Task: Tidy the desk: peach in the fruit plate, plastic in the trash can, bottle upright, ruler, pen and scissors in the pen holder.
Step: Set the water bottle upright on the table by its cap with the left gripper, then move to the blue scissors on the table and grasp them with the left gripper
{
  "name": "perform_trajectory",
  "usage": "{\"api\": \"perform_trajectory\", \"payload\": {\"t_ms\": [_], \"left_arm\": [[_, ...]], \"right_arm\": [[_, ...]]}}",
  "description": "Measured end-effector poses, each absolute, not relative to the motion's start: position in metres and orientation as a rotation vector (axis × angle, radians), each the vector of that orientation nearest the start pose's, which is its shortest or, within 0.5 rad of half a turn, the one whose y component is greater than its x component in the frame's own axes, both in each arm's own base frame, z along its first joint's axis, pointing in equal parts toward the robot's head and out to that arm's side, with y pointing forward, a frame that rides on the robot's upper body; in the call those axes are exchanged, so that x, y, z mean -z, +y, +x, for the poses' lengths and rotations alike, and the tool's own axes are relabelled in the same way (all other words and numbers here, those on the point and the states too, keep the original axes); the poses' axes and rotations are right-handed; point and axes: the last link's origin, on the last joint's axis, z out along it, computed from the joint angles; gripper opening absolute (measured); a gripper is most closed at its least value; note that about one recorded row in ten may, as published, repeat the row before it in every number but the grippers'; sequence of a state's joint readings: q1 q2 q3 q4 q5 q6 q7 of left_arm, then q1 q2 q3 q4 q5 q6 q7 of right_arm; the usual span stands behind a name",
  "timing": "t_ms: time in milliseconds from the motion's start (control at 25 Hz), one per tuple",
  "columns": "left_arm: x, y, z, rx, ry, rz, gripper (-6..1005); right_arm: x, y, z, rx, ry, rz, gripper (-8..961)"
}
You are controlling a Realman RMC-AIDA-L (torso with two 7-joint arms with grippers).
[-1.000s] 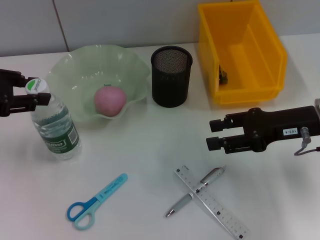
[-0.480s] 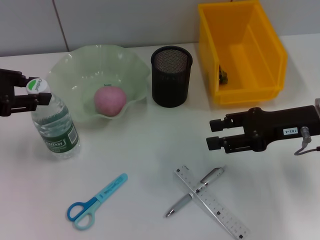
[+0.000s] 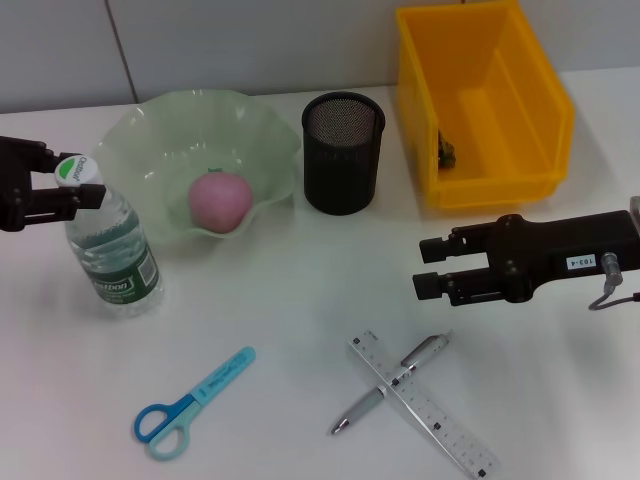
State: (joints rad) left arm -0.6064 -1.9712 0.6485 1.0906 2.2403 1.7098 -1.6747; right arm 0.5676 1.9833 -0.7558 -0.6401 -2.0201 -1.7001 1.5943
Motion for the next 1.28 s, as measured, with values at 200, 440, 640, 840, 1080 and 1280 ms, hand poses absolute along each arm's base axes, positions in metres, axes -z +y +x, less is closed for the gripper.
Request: {"api": "perform_trajectory", "payload": {"t_ms": [200, 440, 640, 840, 1080, 1280], "left_arm": [[-0.107, 0.367, -0.234, 0.244, -0.47, -2.722, 440], [-0.107, 0.368, -0.233, 0.242, -0.469, -2.723, 470], [-0.107, 0.368, -0.233, 0.241, -0.472, -2.723, 494], [-0.106, 0.369, -0.232, 0.24, -0.476, -2.725, 568], [-0.108, 0.366, -0.231, 0.264, -0.473, -2.734, 680], [-0.118, 0.362, -0.225, 0.341, -0.434, -2.716, 787]], "right_arm": [[-0.024, 0.328, 0.256, -0.665, 0.824, -2.884, 656], [-0.024, 0.328, 0.255, -0.671, 0.82, -2.889, 656], [-0.024, 0.328, 0.254, -0.672, 0.821, -2.891, 657], [-0.024, 0.328, 0.254, -0.672, 0.822, -2.892, 657], [-0.025, 0.328, 0.255, -0.671, 0.823, -2.891, 657], [-0.025, 0.328, 0.256, -0.671, 0.827, -2.889, 657]]}}
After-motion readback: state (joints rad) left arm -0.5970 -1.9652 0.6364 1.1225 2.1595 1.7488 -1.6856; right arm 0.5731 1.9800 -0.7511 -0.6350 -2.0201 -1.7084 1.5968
